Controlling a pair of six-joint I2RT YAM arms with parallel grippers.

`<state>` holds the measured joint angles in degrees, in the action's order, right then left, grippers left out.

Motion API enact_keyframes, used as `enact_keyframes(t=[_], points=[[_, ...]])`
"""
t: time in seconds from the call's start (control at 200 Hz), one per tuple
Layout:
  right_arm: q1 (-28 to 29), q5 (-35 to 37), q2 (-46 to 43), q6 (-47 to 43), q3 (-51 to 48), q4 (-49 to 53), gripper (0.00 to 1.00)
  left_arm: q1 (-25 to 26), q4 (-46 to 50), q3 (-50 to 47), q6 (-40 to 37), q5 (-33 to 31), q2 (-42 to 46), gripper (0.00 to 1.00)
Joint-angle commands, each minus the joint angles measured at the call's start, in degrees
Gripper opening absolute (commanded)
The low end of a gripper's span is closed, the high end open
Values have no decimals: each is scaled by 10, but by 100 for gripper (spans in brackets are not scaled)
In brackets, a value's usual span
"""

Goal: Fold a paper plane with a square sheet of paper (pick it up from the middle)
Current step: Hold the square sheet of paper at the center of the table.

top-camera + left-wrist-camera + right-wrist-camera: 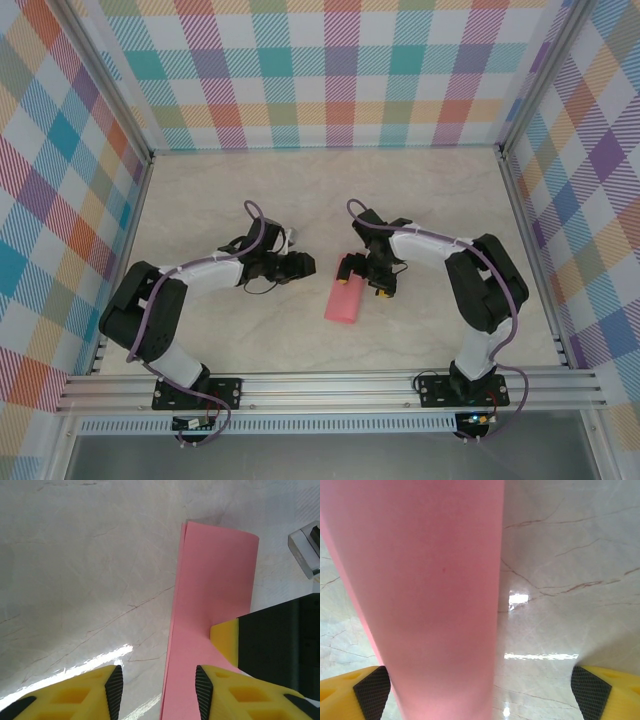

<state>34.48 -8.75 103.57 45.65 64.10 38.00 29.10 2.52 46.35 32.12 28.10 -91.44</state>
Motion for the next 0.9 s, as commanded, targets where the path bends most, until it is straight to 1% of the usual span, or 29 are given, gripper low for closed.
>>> enact_keyframes(t=[0.0,0.15,0.35,0.4,0.895], points=[[7,2,37,-9,-3,-19,99,12,-14,18,-1,13,-13,42],[8,6,49,-23,8,-1,100,19,-17,24,0,14,-27,36],[8,11,60,-20,7,0,100,26,-30,34,10,28,-54,21],[8,12,62,-20,8,1,100,29,-32,37,12,33,-62,18],[8,27,80,-21,9,12,100,54,-38,58,15,53,-107,9]])
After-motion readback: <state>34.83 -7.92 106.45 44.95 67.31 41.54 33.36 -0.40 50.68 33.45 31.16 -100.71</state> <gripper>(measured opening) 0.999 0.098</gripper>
